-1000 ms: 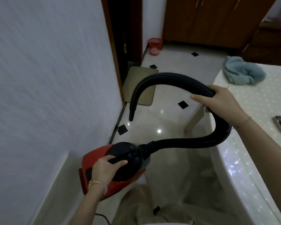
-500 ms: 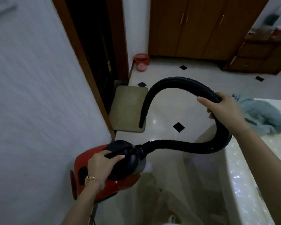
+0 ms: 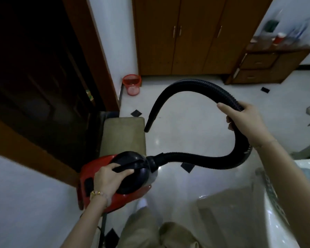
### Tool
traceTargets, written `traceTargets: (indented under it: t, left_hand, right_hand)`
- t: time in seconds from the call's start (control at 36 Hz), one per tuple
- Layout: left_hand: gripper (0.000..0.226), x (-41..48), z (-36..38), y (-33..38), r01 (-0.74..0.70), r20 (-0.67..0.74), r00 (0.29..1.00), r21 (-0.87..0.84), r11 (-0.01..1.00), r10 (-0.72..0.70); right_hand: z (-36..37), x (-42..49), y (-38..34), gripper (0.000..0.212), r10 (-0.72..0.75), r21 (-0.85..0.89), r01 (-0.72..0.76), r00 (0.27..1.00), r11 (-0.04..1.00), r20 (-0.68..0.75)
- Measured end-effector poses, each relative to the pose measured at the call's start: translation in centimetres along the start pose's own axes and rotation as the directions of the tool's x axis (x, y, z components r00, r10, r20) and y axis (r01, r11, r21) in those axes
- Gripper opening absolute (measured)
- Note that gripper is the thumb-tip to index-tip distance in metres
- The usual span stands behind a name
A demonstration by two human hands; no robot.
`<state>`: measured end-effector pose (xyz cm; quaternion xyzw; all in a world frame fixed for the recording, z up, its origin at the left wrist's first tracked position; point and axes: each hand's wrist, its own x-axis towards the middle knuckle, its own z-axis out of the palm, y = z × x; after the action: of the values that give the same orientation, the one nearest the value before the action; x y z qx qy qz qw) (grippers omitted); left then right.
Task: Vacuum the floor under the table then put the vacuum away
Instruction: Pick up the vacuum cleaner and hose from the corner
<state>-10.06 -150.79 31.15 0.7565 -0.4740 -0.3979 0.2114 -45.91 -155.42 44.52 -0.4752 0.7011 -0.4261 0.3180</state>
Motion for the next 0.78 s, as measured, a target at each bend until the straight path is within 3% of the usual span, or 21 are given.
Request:
traceTargets:
  t: [0.14,0.33,0.44,0.61,0.78]
  left_hand:
    - [0.027,7.8,2.3,5.4,-0.028,0.056,0.998,0.018,0.999,0.027]
    - [0.021,18.5,6.1,11.8,-0.03,0.169,0.985,0.028,0.999,0.025]
    - [0.045,23.1,8.3,15.9,-0.021,0.259,0.966,0.09,0.996,-0.003]
    - [0.042,28.5,12.2,22.2,-0.101,0.346,0.937,0.147,0.984,0.045]
    - [0.046,31.8,17.1,27.1,-0.101,0.348,0.937,0.167,0.981,0.037]
  right_hand:
    - [-0.6,7.1,1.0,0.031,0.098,0.079,-0.092,0.993,0.993,-0.07]
    - [-1.8,15.8,2.1,0.026,0.238,0.141,-0.217,0.959,0.966,-0.156]
    - [-3.1,20.1,2.3,0.025,0.309,0.171,-0.282,0.937,0.944,-0.162]
    - [-5.6,25.7,3.3,0.022,0.349,0.202,-0.305,0.908,0.93,-0.232]
    - [-8.5,33.2,6.0,0.022,0.35,0.211,-0.311,0.919,0.927,-0.182]
